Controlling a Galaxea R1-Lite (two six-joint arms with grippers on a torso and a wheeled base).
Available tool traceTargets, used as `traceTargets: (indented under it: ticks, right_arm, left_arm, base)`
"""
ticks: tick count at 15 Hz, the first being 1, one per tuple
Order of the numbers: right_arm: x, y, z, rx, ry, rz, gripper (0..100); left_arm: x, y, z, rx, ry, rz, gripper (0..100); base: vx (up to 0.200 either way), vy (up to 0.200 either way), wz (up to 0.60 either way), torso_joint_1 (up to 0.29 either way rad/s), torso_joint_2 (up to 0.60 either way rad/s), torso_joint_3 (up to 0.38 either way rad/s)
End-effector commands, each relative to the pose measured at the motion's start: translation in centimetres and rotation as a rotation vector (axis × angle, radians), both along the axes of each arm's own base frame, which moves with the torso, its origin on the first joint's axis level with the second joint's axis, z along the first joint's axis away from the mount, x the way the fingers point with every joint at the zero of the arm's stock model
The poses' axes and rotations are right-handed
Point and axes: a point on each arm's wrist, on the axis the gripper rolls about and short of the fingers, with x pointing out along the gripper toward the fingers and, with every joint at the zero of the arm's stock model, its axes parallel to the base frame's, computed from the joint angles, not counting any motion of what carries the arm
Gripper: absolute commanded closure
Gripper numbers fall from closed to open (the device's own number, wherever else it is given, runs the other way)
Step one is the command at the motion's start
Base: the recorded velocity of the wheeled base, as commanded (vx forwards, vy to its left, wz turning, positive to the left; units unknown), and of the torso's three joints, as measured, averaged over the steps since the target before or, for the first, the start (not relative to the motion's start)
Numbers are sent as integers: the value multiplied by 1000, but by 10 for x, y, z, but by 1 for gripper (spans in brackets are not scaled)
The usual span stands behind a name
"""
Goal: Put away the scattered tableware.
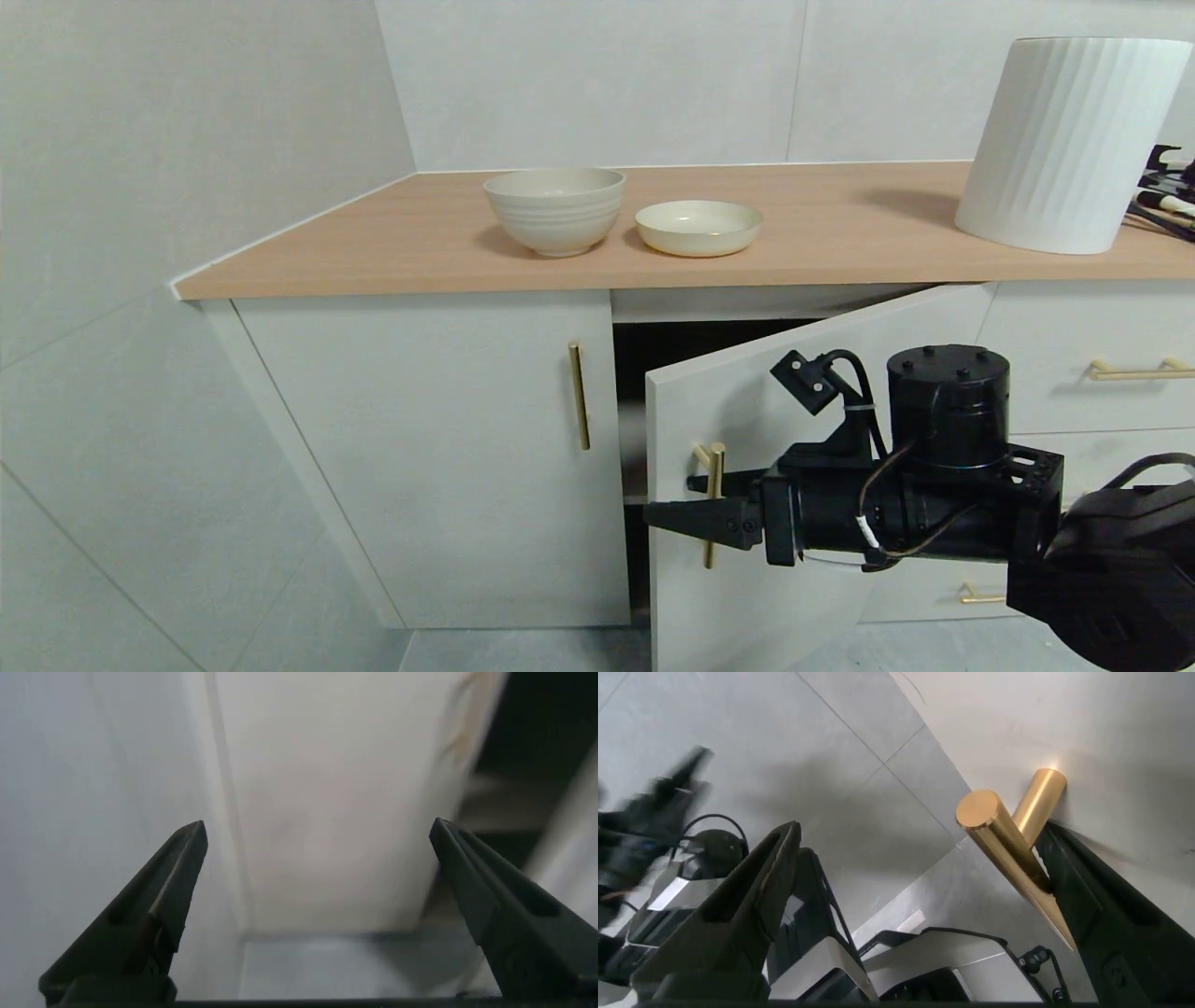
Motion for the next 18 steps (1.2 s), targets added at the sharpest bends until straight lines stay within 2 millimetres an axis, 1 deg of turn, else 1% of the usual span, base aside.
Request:
traceTargets:
  ticks: [1, 2, 3, 4, 5, 6, 7, 8, 9, 10, 12, 15, 18]
  right_arm:
    - [0, 0, 1, 1, -2, 0, 0]
    - [0, 0, 1, 2, -3, -1, 0]
    - [-1, 0, 2, 3, -5, -3, 0]
    - [-1, 0, 2, 3, -5, -3, 0]
    - [-1, 0, 1, 2, -3, -3, 0]
    - [-1, 0, 1, 2, -3, -3, 0]
    - [-1, -1, 0, 0, -1, -3, 0]
    - [0, 0, 0, 5, -7, -3, 0]
    - [0, 0, -1, 3, -5, -4, 0]
    - [1, 1, -3, 0, -1, -3, 0]
    - [2, 1, -5, -3, 1, -3, 0]
    - [3, 2, -6, -6, 5, -3, 0]
    - [3, 2, -7, -7, 8, -3, 0]
  left_arm:
    - [11, -3, 40, -5, 133, -174, 0]
    - [16, -4, 49, -7, 156, -220, 0]
    - [38, -7, 70, -23, 244, -330, 0]
    - [48, -8, 77, -28, 275, -361, 0]
    - [69, -10, 94, -39, 320, -409, 0]
    - [85, -11, 105, -50, 344, -436, 0]
    - [118, -13, 114, -77, 395, -500, 0]
    - [141, -15, 113, -87, 416, -536, 0]
    - [158, -17, 106, -96, 441, -563, 0]
    - [166, -21, 94, -98, 488, -592, 0]
    - [171, -26, 79, -108, 543, -617, 0]
    - [172, -30, 78, -159, 561, -634, 0]
    - [173, -30, 78, -162, 556, -634, 0]
  base:
    - [0, 0, 0, 0, 0, 0]
    - [0, 0, 0, 0, 0, 0]
    - [0, 0, 0, 0, 0, 0]
    - [0, 0, 0, 0, 0, 0]
    - [0, 0, 0, 0, 0, 0]
    - [0, 0, 0, 0, 0, 0]
    - [0, 0, 0, 0, 0, 0]
    - [0, 0, 0, 0, 0, 0]
    - [0, 0, 0, 0, 0, 0]
    - [0, 0, 0, 0, 0, 0]
    - [0, 0, 0, 0, 0, 0]
    - [0, 0, 0, 0, 0, 0]
    - [0, 0, 0, 0, 0, 0]
